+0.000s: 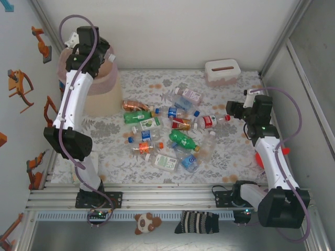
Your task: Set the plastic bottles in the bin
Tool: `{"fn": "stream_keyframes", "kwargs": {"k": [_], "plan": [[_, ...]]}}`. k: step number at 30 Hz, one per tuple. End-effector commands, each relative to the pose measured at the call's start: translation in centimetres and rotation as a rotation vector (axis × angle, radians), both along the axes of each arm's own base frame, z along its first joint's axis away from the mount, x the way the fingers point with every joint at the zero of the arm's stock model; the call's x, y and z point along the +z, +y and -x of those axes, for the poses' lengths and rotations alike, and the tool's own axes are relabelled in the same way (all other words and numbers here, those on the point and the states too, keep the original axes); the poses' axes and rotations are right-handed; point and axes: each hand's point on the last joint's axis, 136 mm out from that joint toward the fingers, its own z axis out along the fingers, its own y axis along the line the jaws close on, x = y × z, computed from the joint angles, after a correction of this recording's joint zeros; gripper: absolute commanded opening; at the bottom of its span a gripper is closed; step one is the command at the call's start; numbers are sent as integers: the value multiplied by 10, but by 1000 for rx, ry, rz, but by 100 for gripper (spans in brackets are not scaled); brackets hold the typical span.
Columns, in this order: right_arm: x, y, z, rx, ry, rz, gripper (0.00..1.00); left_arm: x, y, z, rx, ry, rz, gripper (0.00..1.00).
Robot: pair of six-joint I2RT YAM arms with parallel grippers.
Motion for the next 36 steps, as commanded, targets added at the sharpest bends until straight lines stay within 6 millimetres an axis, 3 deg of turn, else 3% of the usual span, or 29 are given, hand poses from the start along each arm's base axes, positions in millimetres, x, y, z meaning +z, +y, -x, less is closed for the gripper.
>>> {"fn": "stream_keyframes", "kwargs": {"k": [1, 10, 20, 30, 36], "plan": [[13, 3, 3, 9, -30, 8, 74, 4, 15, 2, 126, -51, 115, 57], [10, 1, 7, -1, -25, 17, 74, -37, 41, -17, 282, -26, 288, 58], [9, 1, 7, 3, -18, 27, 74, -111, 61, -36, 355, 143, 378, 59], [10, -1, 6, -3, -16, 34, 74, -175, 66, -48, 386, 275, 445, 63], [8, -2, 7, -9, -12, 41, 74, -197, 63, -56, 388, 312, 485, 73]]}}
